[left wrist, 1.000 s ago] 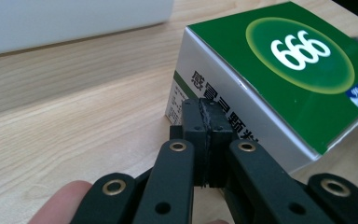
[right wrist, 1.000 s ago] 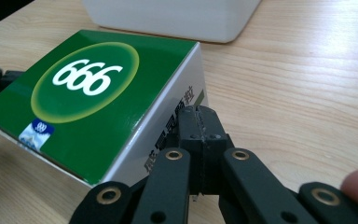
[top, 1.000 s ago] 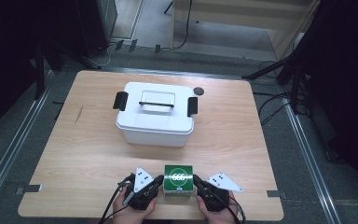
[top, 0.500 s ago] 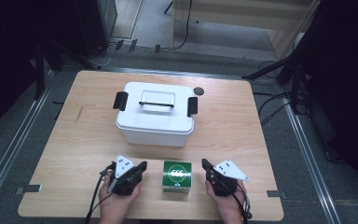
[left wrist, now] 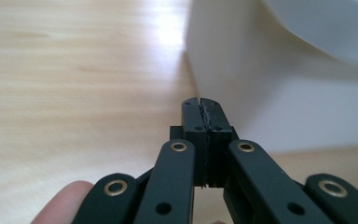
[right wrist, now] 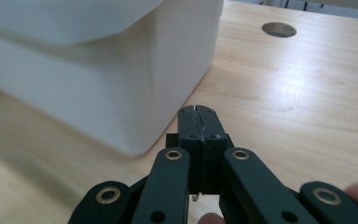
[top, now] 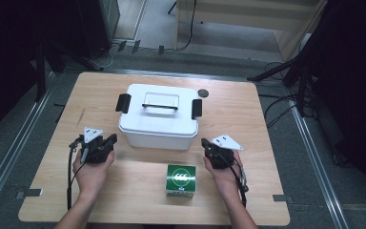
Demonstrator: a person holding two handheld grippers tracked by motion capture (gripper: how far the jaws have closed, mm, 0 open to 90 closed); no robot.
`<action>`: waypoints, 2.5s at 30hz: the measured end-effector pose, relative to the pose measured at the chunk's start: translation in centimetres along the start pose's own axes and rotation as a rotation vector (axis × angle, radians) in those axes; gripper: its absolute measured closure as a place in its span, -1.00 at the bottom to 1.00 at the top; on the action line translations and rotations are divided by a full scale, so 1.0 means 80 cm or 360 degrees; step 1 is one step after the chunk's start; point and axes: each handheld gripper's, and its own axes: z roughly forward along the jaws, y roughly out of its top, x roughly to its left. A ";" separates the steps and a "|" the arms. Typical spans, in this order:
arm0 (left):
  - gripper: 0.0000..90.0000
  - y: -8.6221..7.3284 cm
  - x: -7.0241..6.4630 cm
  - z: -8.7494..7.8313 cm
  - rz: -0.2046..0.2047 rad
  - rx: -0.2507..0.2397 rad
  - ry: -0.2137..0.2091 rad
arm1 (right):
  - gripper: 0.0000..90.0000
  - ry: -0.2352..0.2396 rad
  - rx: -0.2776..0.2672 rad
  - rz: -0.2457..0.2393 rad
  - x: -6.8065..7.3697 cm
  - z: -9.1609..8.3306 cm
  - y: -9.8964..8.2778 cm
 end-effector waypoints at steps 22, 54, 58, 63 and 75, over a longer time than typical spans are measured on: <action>1.00 0.023 -0.013 0.036 0.0131 0.0053 -0.0094 | 1.00 0.0104 -0.0079 0.0084 0.001 0.031 0.020; -0.93 -0.090 0.063 -0.078 0.0005 0.0112 0.0170 | -1.00 -0.0081 0.0119 -0.0041 -0.072 -0.066 0.010; -0.97 -0.097 0.070 -0.072 0.0058 0.0153 0.0209 | -1.00 -0.0048 0.0120 -0.0092 -0.071 -0.072 0.029; -0.97 -0.099 0.079 -0.074 0.0009 0.0136 0.0203 | -1.00 -0.0024 0.0140 -0.0190 -0.066 -0.076 0.056; -0.97 -0.094 0.101 -0.071 0.0082 0.0114 0.0288 | -0.85 0.0190 0.0257 -0.0455 -0.057 -0.062 0.113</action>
